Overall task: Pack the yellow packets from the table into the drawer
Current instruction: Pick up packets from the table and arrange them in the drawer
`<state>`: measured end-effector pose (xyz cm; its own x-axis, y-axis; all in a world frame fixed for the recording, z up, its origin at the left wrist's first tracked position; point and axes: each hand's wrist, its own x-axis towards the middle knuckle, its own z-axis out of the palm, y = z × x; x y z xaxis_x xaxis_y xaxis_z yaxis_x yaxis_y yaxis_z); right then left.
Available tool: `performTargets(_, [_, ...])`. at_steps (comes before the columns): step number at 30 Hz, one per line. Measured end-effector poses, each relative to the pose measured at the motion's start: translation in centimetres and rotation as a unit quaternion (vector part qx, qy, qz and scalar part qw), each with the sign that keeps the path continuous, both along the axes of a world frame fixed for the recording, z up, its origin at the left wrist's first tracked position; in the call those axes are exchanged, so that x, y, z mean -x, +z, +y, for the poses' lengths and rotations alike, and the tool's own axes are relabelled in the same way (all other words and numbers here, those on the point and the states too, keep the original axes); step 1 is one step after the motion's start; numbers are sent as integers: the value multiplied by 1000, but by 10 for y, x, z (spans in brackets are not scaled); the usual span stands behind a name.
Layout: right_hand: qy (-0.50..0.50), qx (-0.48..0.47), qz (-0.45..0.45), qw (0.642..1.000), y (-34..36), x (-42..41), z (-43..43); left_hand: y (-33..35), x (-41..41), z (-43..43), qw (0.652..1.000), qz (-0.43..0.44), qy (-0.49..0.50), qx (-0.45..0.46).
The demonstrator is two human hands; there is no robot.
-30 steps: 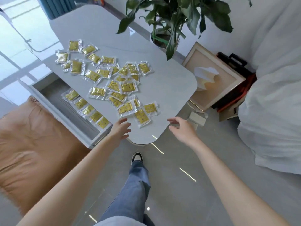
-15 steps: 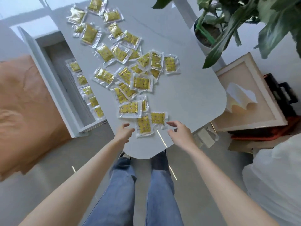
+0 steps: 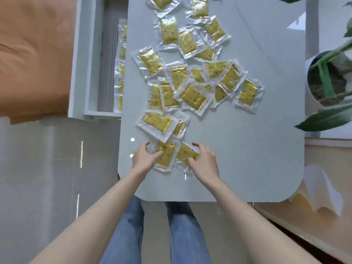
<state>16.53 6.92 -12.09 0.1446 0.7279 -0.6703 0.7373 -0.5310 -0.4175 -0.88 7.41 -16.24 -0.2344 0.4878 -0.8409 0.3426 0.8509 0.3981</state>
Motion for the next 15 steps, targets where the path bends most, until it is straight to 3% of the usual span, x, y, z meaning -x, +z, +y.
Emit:
performTargets(9, [133, -44, -90, 986, -71, 4, 8, -36, -35, -15, 968, 215, -106, -80])
performTargets(15, [125, 1, -75, 989, -80, -4, 6, -46, -40, -24, 972, 199, -74, -97])
